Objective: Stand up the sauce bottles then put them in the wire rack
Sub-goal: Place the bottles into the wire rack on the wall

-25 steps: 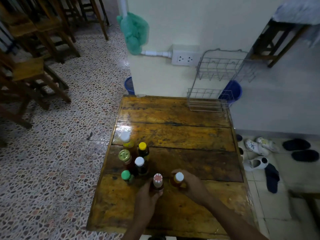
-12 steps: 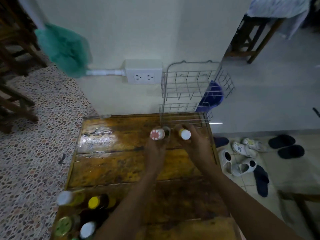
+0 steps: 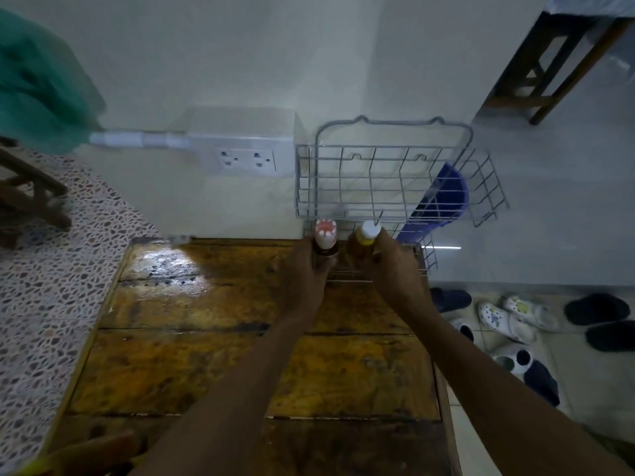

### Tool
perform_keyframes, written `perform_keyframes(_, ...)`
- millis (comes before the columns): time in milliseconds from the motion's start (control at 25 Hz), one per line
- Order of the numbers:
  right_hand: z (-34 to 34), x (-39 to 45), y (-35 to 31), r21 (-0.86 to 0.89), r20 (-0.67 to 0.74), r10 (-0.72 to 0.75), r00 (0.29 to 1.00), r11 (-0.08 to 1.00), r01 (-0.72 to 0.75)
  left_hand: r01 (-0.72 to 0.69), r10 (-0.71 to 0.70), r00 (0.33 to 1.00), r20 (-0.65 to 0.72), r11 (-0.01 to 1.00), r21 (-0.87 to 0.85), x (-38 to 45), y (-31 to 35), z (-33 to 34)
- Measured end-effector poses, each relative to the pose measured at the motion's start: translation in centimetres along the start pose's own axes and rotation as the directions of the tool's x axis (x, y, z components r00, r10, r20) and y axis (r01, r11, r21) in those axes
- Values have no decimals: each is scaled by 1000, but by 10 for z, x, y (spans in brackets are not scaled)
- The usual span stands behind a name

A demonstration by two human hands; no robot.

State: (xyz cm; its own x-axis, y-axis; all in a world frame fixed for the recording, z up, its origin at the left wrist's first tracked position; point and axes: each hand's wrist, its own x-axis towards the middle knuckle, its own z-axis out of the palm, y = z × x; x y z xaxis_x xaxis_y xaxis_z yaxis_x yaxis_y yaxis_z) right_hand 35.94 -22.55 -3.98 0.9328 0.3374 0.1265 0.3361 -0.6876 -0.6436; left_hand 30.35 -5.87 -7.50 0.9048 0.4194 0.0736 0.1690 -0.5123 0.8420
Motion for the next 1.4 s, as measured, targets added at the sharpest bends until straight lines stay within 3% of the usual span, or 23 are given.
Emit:
perform_keyframes(120,6,19,11,17,42,28,999,999,-28,-9,22,998,-65,980,199,9,-4,6)
perform_keyframes(360,15,49,24,-10,51,63,997,998,-62,33,-28,999,-22,946,322,52,-14,0)
perform_keyframes(560,23,51,14,15,65,60,996,998,-61,-57,43,996,80,982,180,55,-24,-9)
perform_keyframes(680,29,49,8,40,97,62,993,997,-66,-92,92,995,35,996,-8,49,-24,-7)
perform_keyframes(920,29,45,14,70,139,14,990,997,-24,-24,22,988,156,1000,9,56,-26,-15)
perform_keyframes(1080,36,45,13,46,67,36,997,998,-39,-4,7,992,130,1000,-23,55,-28,-11)
perform_keyframes(1400,36,41,7,47,89,79,993,995,-83,80,-72,992,108,994,-73,50,-24,-8)
